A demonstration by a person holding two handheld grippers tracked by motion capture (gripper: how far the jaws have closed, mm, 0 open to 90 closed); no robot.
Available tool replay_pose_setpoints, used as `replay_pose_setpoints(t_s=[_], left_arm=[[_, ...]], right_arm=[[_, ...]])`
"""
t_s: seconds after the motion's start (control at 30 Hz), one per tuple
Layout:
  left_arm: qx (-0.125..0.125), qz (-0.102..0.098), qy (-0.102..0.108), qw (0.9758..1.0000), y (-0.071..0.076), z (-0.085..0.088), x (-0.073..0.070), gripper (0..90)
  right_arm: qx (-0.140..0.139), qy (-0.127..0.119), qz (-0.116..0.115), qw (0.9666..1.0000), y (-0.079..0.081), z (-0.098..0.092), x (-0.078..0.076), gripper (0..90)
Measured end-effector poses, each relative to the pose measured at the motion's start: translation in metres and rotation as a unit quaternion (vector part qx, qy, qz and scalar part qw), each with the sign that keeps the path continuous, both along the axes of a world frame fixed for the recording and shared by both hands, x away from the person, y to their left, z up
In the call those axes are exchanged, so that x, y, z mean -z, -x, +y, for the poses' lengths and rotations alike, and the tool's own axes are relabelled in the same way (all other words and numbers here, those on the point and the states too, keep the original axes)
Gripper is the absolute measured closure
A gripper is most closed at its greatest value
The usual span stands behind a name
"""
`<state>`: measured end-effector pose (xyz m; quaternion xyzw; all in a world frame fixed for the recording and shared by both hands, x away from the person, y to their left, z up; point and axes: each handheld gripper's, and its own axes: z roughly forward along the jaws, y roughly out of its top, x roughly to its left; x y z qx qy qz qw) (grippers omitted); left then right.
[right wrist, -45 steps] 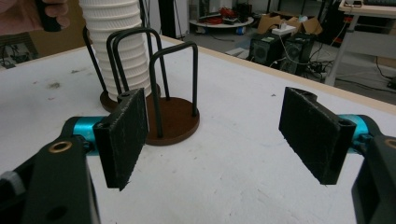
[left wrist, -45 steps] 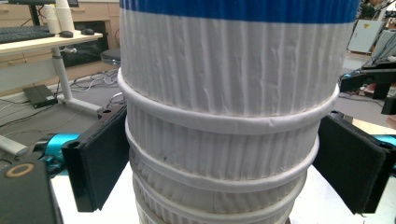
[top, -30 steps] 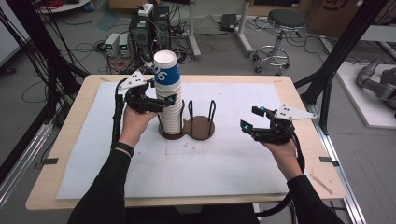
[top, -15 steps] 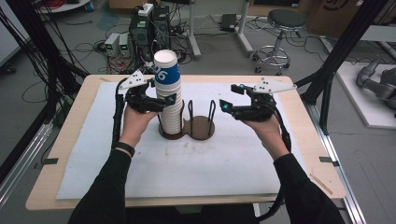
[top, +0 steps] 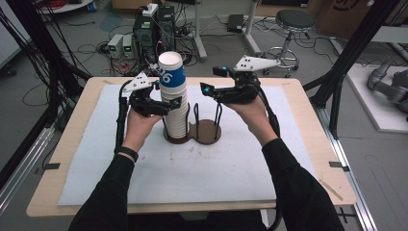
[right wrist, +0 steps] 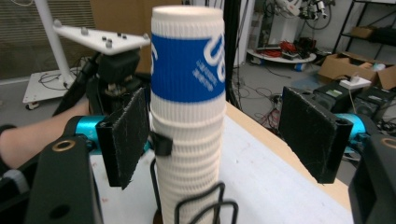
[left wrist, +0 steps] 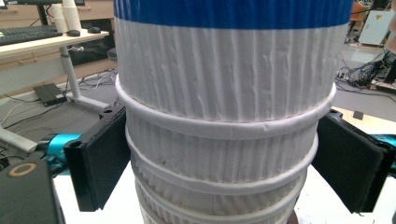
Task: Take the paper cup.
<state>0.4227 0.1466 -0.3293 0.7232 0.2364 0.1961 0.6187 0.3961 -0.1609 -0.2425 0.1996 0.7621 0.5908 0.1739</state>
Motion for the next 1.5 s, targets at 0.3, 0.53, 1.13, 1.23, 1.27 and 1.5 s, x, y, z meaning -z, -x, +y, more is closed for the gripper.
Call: replay_pose_setpoints(t_s=[0.3,0.53,1.13,1.23,1.27,1.5], left_arm=[[-0.001,0.0,-0.002,1.0,0.0,-0.001,0.0,11.1],[0.001,-0.001,-0.003,1.0,-0.001,0.0,-0.001,11.1],[0.002,-0.003,-0.007,1.0,0.0,-0.001,-0.001,11.2],[0.002,-0.004,-0.011,0.9999,0.0,-0.001,-0.001,11.2],[0.002,-0.005,-0.01,0.9999,0.0,-0.001,-0.001,11.2],[0.002,-0.004,-0.008,1.0,0.0,-0.001,-0.001,11.1]], right_arm=[[-0.015,-0.02,0.028,0.9993,-0.02,0.04,-0.018,21.4],[-0.009,-0.002,0.024,0.9997,-0.03,0.074,-0.03,19.0],[0.002,0.023,0.038,0.999,-0.043,0.107,-0.027,29.6],[0.004,0.013,0.031,0.9994,-0.041,0.106,-0.03,29.6],[0.004,0.014,0.026,0.9996,-0.041,0.106,-0.03,29.7],[0.004,-0.022,0.003,0.9997,-0.033,0.099,-0.043,29.7]])
